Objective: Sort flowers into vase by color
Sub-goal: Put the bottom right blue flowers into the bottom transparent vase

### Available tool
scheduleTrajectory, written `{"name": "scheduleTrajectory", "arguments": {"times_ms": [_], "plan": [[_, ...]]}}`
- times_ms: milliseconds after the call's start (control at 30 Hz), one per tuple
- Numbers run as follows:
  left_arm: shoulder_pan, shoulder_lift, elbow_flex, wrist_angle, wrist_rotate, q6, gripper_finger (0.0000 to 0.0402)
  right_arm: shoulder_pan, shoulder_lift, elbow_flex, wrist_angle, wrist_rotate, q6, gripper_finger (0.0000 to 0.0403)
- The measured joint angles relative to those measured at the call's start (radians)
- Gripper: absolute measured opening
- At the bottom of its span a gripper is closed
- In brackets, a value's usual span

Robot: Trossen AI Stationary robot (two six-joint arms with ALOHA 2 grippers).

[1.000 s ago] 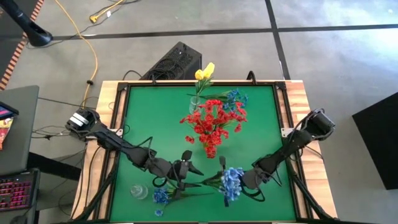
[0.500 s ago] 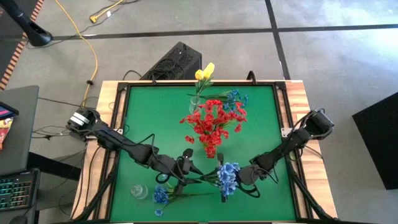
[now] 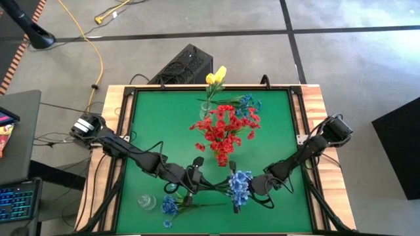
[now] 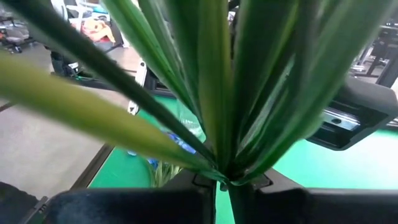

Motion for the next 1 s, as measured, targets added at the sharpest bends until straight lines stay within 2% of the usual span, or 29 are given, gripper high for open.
{"name": "scheduleTrajectory", "arguments": {"times_ms": [133, 300, 567, 700, 867, 1000], "plan": [[-0.001, 0.0, 0.0, 0.0, -0.012, 0.0, 0.0003, 0.0, 0.0, 0.0, 0.0, 0.001, 0.006, 0.0062], [-0.001, 0.0, 0.0, 0.037, -0.03, 0.02, 0.0002, 0.0, -0.006, 0.0, 0.01, 0.0, 0.001, 0.01], [0.0, -0.001, 0.001, 0.071, -0.034, 0.05, 0.0, 0.004, -0.066, 0.0, -0.007, 0.006, 0.005, 0.0213], [-0.011, -0.016, 0.001, 0.112, -0.042, 0.089, 0.0, 0.021, -0.123, 0.001, -0.121, 0.007, 0.016, 0.0262], [-0.048, -0.111, -0.012, 0.125, -0.026, 0.182, 0.0, 0.046, -0.178, 0.001, -0.278, 0.007, 0.138, 0.0278], [-0.075, -0.22, -0.072, 0.122, 0.012, 0.226, 0.0, 0.06, -0.187, 0.001, -0.342, 0.007, 0.198, 0.0279]]}}
